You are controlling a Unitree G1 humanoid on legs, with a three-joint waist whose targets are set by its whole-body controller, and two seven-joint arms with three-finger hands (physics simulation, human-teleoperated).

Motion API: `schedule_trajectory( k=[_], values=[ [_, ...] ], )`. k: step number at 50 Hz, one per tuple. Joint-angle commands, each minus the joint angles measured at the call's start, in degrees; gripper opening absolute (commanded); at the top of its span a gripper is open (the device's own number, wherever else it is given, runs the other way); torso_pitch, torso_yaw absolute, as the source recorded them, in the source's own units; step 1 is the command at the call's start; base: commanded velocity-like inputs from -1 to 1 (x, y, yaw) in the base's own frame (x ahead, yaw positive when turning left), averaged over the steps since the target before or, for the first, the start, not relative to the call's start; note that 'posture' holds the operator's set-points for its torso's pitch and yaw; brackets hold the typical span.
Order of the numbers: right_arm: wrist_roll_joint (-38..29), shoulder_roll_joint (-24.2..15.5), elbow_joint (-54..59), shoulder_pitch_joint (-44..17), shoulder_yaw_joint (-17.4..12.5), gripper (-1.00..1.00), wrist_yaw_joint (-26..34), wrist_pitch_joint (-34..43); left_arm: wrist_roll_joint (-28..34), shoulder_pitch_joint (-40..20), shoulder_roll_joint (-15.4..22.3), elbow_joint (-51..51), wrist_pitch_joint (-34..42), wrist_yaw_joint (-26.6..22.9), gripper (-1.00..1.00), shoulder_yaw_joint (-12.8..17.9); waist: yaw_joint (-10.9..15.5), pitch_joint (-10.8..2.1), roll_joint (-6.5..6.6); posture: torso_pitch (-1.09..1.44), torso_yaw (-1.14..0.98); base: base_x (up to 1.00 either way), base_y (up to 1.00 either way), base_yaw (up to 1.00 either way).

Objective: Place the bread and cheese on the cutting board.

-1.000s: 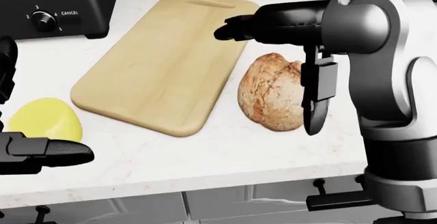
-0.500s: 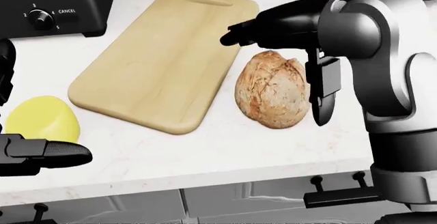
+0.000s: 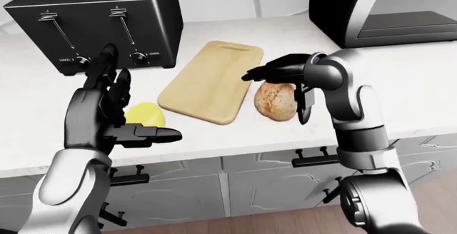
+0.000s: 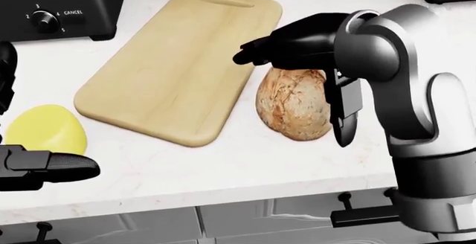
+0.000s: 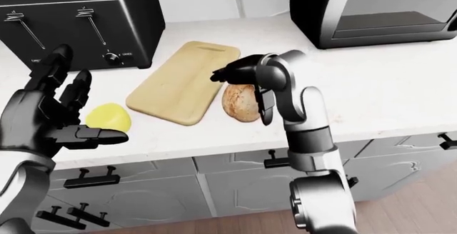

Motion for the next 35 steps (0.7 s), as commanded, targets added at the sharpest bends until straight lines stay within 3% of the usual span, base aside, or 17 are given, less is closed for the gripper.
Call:
schedule_trajectory(
  k=[1, 15, 27, 33, 35],
  values=[
    [0.2, -0.4, -1.7, -1.8, -0.9, 0.79, -1.2, -0.1, 0.1, -1.0, 0.6, -1.5, -1.9, 0.1, 1.0, 0.5, 0.0, -1.45, 0.1, 0.0, 0.0, 0.0, 0.0, 0.0],
    [0.4, 0.2, -2.0, -1.0, -0.8, 0.47, -1.5, 0.4, -0.1, -0.8, 0.4, -2.1, -1.6, 0.2, 1.0, 1.0, 0.0, -1.5, 0.09, 0.0, 0.0, 0.0, 0.0, 0.0],
    [1.4, 0.2, -2.0, -1.5, -0.8, 0.44, -1.6, 1.3, -0.7, -0.8, 0.6, -2.2, -1.7, 0.8, 1.0, 1.1, 0.0, -1.45, 0.12, 0.0, 0.0, 0.0, 0.0, 0.0],
    [1.4, 0.2, -1.7, -1.5, -0.7, 0.28, -1.9, 1.0, -0.6, -0.4, 0.6, -2.0, -2.3, 0.6, 1.0, 1.1, 0.0, -1.48, 0.12, 0.0, 0.0, 0.0, 0.0, 0.0],
    [1.4, 0.2, -1.7, -1.4, -0.7, 0.11, -2.1, 0.8, -0.6, -0.3, 0.5, -2.0, -2.3, 0.6, 1.0, 1.1, 0.0, -1.46, 0.11, 0.0, 0.0, 0.0, 0.0, 0.0]
  ],
)
